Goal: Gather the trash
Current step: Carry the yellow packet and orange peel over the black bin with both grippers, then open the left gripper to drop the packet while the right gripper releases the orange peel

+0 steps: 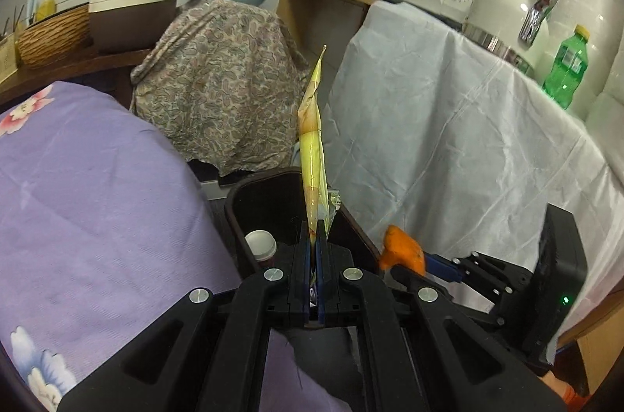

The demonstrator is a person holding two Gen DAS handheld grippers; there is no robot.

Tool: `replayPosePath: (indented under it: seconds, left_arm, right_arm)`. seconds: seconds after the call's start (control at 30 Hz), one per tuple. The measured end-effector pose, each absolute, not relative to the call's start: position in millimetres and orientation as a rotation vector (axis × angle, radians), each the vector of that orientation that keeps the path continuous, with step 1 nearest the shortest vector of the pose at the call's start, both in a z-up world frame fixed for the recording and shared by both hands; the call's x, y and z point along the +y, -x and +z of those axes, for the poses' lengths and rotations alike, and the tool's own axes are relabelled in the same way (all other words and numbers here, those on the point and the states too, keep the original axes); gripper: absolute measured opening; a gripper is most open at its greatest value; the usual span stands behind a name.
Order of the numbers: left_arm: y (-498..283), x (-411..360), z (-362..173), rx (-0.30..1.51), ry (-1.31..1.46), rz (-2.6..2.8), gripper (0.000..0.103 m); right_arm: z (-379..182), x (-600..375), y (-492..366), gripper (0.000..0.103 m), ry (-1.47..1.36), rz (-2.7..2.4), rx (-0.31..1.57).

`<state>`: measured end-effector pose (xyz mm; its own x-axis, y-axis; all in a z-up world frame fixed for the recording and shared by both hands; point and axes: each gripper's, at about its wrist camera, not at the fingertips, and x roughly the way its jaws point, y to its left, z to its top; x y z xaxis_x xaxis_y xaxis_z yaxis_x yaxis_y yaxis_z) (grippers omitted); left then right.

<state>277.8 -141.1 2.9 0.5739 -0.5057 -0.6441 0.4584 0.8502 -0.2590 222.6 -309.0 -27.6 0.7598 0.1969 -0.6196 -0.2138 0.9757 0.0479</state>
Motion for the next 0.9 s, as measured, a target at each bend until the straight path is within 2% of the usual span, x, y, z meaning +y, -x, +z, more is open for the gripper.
replayPosePath:
  seconds: [0.37,0.77,0.83,0.9]
  left_arm:
    - [-317,-215,-59,0.924,-0.051,-0.562,0.003]
    - [-327,-265,-127,1.077,-0.181,-0.529,0.005]
    - [-328,-266,-133,1.094,-0.179,-0.522,0.014]
    - [-330,-265,-135,1.088,-0.173,-0.511,0.051]
  right_arm:
    - [-85,-358,-226,0.024,-0.048,0.095,0.773]
    - [-106,-371,-223,0.024,-0.091,0.078,0.807]
    - [-109,-373,-223,0.024,-0.092,0.076,0.81]
    - [-110,-374,-224,0.024,-0.093,0.072,0.813]
